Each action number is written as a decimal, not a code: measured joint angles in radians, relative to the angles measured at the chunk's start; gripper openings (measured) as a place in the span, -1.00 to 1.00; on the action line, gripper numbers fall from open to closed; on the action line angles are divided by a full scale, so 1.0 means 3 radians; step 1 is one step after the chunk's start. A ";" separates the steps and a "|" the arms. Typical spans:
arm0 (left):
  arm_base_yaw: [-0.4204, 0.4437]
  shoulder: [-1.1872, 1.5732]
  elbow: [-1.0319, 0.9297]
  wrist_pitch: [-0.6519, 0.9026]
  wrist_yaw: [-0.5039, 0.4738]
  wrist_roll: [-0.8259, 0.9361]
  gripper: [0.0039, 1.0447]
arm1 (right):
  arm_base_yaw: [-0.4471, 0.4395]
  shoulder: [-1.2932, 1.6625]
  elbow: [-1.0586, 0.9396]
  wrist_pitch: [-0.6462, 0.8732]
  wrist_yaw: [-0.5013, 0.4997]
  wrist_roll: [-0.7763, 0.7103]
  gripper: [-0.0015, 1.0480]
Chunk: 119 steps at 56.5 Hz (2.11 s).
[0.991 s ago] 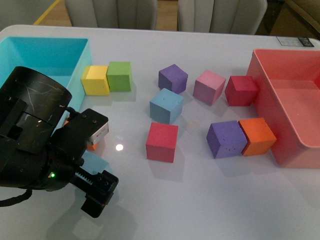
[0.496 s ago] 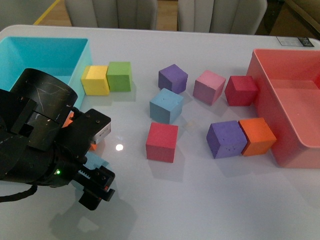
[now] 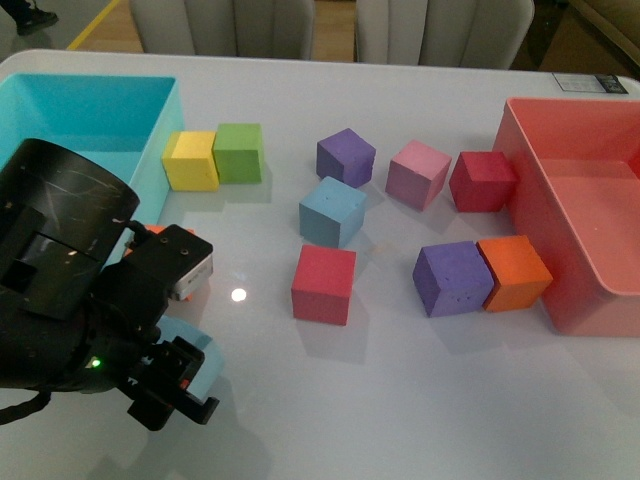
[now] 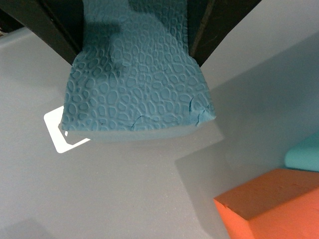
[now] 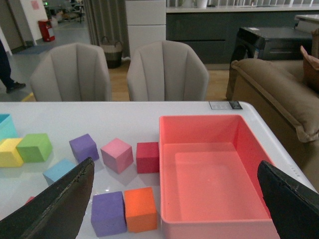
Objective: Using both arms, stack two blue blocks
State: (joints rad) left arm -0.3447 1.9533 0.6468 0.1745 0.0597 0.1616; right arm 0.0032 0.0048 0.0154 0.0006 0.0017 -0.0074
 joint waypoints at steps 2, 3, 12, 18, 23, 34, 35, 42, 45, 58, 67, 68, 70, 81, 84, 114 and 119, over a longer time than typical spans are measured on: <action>0.0000 -0.0125 -0.0015 -0.0064 0.0018 -0.0009 -0.22 | 0.0000 0.0000 0.0000 0.0000 0.0000 0.0000 0.83; 0.0000 -0.0165 -0.0015 -0.0086 0.0028 -0.0011 -0.22 | 0.0000 0.0000 0.0000 0.0000 0.0000 0.0000 0.83; 0.0000 -0.0579 0.0161 -0.0468 0.0085 -0.0003 -0.22 | 0.0000 0.0000 0.0000 0.0000 0.0000 0.0000 0.83; -0.0001 -0.0543 0.0478 -0.0643 0.0084 0.0058 -0.23 | 0.0000 0.0000 0.0000 0.0000 0.0000 0.0000 0.83; -0.0014 -0.0425 0.0806 -0.0757 0.0067 0.0136 -0.23 | 0.0000 0.0000 0.0000 0.0000 0.0000 0.0000 0.83; -0.0114 0.0051 0.1642 -0.1076 0.0034 0.0312 -0.23 | 0.0000 0.0000 0.0000 0.0000 0.0000 0.0000 0.83; -0.0121 0.0083 0.1691 -0.1097 0.0033 0.0324 -0.23 | 0.0000 0.0000 0.0000 0.0000 0.0000 0.0000 0.83; -0.0207 0.0435 0.2235 -0.1345 0.0014 0.0436 -0.23 | 0.0000 0.0000 0.0000 0.0000 0.0000 0.0000 0.83; -0.0242 0.0593 0.2472 -0.1453 -0.0027 0.0497 -0.23 | 0.0000 0.0000 0.0000 0.0000 0.0000 0.0000 0.83; -0.0340 0.1152 0.3281 -0.1798 -0.0098 0.0590 -0.24 | 0.0000 0.0000 0.0000 0.0000 0.0000 0.0000 0.83; -0.0417 0.1326 0.3543 -0.1910 -0.0112 0.0642 -0.24 | 0.0000 0.0000 0.0000 0.0000 0.0000 0.0000 0.83; -0.0422 0.1336 0.3555 -0.1914 -0.0112 0.0643 -0.24 | 0.0000 0.0000 0.0000 0.0000 0.0000 0.0000 0.83; -0.0439 0.1362 0.3590 -0.1923 -0.0112 0.0650 -0.24 | 0.0000 0.0000 0.0000 0.0000 0.0000 0.0000 0.83; -0.0491 0.1560 0.3799 -0.2049 -0.0148 0.0721 -0.24 | 0.0000 0.0000 0.0000 0.0000 0.0000 0.0000 0.83; -0.0492 0.1619 0.3868 -0.2092 -0.0160 0.0735 -0.24 | 0.0000 0.0000 0.0000 0.0000 0.0000 0.0000 0.83; -0.0514 0.1746 0.4128 -0.2234 -0.0200 0.0827 -0.06 | 0.0000 0.0000 0.0000 0.0000 0.0000 0.0000 0.83; -0.0516 0.1774 0.4131 -0.2242 -0.0197 0.0833 0.28 | 0.0000 0.0000 0.0000 0.0000 0.0000 0.0000 0.83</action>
State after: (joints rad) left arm -0.4995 2.4855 1.8862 -0.4980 0.0006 0.4114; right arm 0.0032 0.0048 0.0154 0.0006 0.0017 -0.0074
